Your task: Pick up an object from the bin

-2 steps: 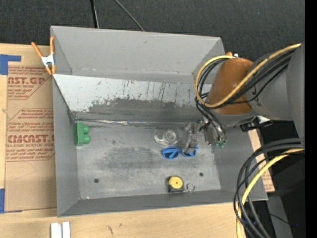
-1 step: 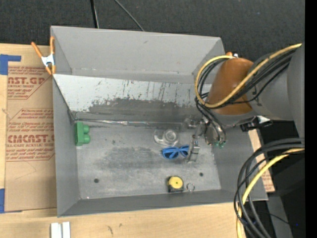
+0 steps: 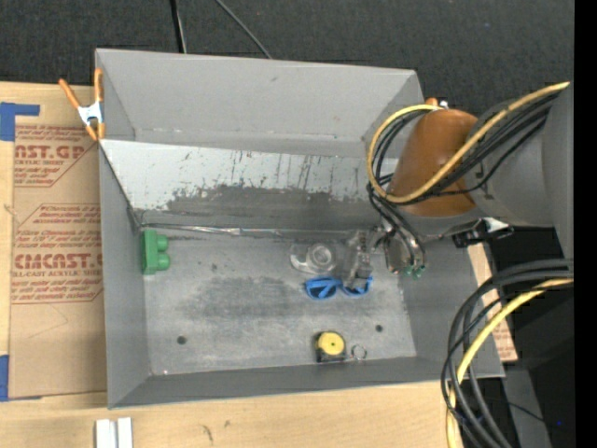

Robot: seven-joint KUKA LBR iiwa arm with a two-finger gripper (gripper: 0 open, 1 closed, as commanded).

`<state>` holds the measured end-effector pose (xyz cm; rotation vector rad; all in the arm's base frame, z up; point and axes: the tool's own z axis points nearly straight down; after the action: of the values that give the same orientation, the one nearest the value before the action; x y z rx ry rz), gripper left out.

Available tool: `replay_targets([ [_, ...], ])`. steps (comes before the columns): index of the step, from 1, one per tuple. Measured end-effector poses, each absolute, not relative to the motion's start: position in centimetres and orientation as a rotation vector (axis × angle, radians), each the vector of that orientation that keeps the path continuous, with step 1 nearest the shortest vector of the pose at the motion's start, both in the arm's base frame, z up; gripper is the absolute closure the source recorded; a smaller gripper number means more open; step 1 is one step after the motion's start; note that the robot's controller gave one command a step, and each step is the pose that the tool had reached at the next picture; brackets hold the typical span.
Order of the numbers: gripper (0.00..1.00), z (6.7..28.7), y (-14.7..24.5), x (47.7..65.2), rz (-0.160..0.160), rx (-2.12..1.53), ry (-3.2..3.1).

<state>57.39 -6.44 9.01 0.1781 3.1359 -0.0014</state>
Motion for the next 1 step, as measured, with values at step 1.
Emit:
replay_targets([
  [1, 0.00, 9.01, -6.44, 57.38, -0.002, 0.178, 3.136],
])
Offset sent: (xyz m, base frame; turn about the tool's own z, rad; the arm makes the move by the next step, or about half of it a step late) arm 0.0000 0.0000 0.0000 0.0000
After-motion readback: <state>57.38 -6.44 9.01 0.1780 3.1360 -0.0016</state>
